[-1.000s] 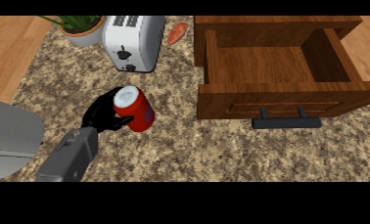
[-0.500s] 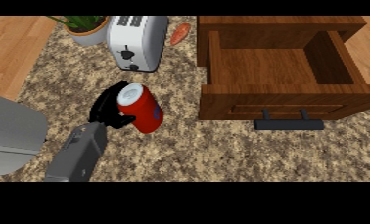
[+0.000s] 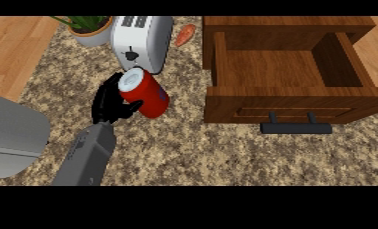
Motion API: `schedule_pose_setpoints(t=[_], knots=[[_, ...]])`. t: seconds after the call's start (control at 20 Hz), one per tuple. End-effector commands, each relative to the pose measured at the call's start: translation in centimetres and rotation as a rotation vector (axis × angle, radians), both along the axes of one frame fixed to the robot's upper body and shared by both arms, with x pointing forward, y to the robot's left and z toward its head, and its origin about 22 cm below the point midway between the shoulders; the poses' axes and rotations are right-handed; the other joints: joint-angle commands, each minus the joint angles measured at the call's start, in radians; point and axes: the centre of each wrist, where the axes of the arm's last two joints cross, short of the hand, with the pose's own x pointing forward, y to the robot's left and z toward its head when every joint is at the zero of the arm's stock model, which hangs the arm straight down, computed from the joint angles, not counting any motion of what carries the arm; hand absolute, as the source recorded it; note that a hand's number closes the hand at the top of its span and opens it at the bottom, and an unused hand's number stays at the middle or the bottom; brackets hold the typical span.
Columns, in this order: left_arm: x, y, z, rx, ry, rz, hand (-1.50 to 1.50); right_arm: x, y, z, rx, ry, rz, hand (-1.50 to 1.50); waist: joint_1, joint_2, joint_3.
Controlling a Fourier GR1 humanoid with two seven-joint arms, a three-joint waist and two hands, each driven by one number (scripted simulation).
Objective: Pick up the can, place it into the drawer and close the drawer
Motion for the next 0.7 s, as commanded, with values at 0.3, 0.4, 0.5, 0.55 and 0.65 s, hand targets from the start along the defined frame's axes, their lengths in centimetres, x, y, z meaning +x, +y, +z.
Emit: schedule_pose_setpoints(t=[0.3,0.4,0.5,0.55,0.65], knots=[[0.5,-4.5,9.6,0.069,-0.106,-0.012,1.5,0.4,0.5,0.0,0.02,0.012,0.004,-1.5,-0.003,0.002,0.0],[0.3,-6.0,11.0,0.084,-0.109,-0.002,1.5,0.5,0.6,-0.2,0.012,-0.002,-0.007,-1.5,-0.007,0.002,0.0],[0.9,-6.8,12.2,0.087,-0.113,-0.016,1.5,-0.1,-0.1,-0.4,0.01,-0.007,-0.016,-1.5,-0.013,0.004,-0.001],[1.0,-6.4,13.8,0.093,-0.119,-0.007,1.5,0.4,0.0,-0.6,0.019,-0.01,-0.008,-1.5,-0.009,0.004,-0.001],[1.9,-5.1,15.5,0.093,-0.11,-0.006,1.5,-0.7,0.2,0.5,0.009,0.001,0.005,-1.5,-0.013,0.005,-0.001]])
